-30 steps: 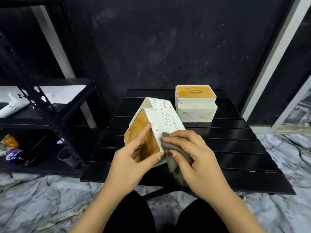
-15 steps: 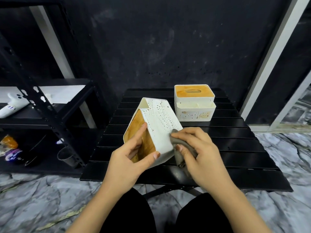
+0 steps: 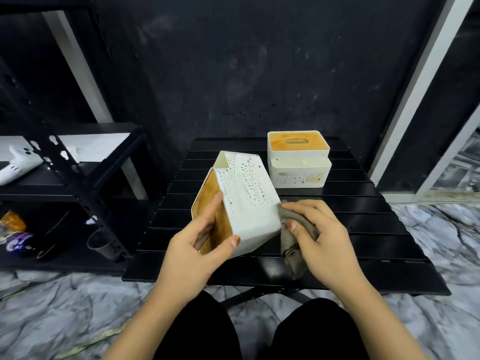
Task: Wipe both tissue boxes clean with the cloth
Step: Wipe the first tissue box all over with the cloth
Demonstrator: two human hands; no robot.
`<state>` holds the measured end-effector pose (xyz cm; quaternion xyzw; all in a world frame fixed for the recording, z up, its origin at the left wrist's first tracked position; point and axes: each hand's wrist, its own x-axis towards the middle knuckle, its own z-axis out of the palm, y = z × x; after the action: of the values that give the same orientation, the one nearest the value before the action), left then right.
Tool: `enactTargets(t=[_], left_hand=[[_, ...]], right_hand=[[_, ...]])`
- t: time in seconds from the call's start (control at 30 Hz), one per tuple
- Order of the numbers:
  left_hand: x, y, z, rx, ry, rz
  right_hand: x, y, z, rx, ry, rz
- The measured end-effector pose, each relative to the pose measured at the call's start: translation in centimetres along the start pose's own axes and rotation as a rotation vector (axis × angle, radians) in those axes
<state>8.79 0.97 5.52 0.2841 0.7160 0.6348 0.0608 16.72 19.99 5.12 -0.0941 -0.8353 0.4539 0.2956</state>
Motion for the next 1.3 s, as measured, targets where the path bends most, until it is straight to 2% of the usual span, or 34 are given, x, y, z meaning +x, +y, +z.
enactTargets(t=[0.13,0.4,0.6,0.8,0.97,1.1,1.3], left_hand=[[0.5,0.3,0.2,-0.049,0.003,-0.021],[0.3,0.6,0.9,-0.064,-0.057,-0.003],[0.0,0.6,0.6,-0.08,-0.045,-0.001],[0.1,0.6,0.6,-0.091,-0.052,0.005],[0.1,0.4,0.7,-0.123,-0.04,-0.007],[0.1,0.3,0.7,-0.122,-0.029,-0.005],[0.3,0.5,0.6,-0.155,-0.002,-0.023]], right_hand=[[-0.4,-0.1,0.2,-0.069,-0.003,-0.031],[-1.1,-3.8,1.7,-0.158,-0.078,-0.262],[0.9,-3.3,0.9,-0.12,-0.105,-0.137],[-0.2,-4.6,2.0,-0.15,-0.13,-0.24],[0.8,-3.4,1.6,-0.151,-0.065,-0.13],[-0.3,-4.0,2.2,-0.197,-0.008,-0.125],[-0.1,-4.6,2.7,-0.169,-0.067,-0.15]])
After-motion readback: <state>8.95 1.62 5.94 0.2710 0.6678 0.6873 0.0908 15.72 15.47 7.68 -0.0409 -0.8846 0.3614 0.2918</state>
